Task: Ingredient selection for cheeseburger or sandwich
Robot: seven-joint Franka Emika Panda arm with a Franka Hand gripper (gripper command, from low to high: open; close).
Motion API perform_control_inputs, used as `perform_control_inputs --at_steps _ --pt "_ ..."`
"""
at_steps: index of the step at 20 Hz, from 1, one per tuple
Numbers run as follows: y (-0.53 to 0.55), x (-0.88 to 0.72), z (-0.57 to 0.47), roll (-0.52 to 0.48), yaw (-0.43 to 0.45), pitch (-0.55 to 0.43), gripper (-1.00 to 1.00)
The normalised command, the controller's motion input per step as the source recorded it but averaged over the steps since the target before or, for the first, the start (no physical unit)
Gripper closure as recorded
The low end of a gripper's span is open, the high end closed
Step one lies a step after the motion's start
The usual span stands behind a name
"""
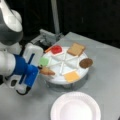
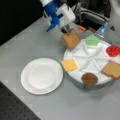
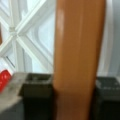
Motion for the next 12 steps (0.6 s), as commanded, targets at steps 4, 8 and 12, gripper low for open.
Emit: perform_control_inputs --at_steps 4,8,12 --pt "-0.35 0.33 0.21 0.005 0.074 0.108 1.00" --pt "-0.50 0.53 0.19 0.019 0.069 0.138 1.00" --pt "-0.57 0.72 0.06 0.033 0.122 0.171 1.00"
